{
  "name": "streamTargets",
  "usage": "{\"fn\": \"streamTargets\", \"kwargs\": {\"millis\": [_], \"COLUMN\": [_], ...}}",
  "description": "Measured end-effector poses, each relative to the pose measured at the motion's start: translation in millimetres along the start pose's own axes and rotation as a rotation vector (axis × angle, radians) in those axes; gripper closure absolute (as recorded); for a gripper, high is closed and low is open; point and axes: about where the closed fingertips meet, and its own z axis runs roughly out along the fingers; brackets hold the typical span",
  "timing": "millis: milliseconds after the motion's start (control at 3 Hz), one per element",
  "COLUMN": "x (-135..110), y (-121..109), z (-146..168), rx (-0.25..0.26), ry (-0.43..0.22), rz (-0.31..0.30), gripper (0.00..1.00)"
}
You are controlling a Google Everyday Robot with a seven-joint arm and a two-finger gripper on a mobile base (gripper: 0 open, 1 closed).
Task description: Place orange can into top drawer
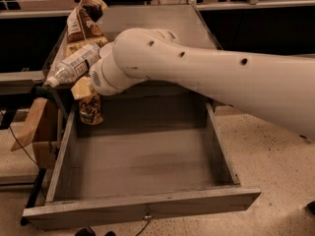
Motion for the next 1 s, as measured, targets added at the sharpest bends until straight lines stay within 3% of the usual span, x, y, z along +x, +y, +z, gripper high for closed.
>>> {"fn": "streamTargets", "kwargs": {"millis": [333,1000], "x": [2,40], "y": [1,-51], "z": [4,59], "rx": [0.012,0.097], "ry": [-0.001,0.003], "rz": [-0.026,0.072], "gripper": [1.00,1.00]}}
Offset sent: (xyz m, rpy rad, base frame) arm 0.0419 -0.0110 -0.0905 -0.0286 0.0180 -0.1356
